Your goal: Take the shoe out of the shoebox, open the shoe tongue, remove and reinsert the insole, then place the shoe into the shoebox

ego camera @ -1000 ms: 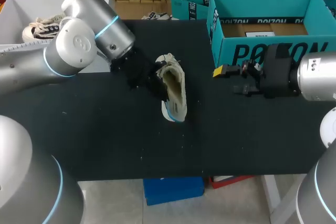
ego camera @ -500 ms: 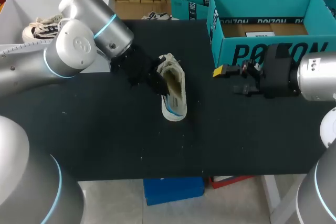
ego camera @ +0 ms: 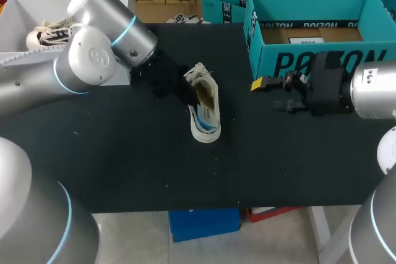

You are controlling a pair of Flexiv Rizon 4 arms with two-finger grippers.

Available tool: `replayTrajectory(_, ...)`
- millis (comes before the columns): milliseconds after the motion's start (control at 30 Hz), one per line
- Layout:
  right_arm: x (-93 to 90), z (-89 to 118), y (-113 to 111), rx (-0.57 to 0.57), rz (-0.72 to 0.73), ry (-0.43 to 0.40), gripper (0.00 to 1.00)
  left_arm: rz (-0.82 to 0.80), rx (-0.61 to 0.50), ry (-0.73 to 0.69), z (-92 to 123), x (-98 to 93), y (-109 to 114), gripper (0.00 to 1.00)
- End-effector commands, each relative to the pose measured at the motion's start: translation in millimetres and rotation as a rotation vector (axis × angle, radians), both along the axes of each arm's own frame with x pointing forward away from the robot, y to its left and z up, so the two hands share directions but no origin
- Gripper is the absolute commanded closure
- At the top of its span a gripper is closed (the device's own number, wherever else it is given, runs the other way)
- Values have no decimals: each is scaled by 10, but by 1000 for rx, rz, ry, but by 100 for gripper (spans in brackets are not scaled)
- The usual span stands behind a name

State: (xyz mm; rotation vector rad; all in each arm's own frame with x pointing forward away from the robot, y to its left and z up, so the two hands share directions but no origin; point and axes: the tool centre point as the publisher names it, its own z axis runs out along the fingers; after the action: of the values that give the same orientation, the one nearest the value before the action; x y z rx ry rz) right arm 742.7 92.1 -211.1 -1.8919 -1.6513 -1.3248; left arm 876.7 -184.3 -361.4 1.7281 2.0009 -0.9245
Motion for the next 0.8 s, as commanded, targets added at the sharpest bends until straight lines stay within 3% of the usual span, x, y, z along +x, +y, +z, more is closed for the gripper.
replayTrajectory(33,0,0,-1,1,0,0,0,6,6,-6,-14,6,-32,100)
replayTrajectory(467,0,0,-1,1,0,0,0,56,81,-66,-98,140,-42,100)
replayTrajectory(700,0,0,-1,1,0,0,0,55,57,-58,-27,103,-74,100)
replayTrajectory(767,0,0,-1,1,0,0,0,43,39,-41,-5,64,-83,81)
replayTrajectory(800,0,0,-1,1,0,0,0,35,33,-35,5,38,-85,80)
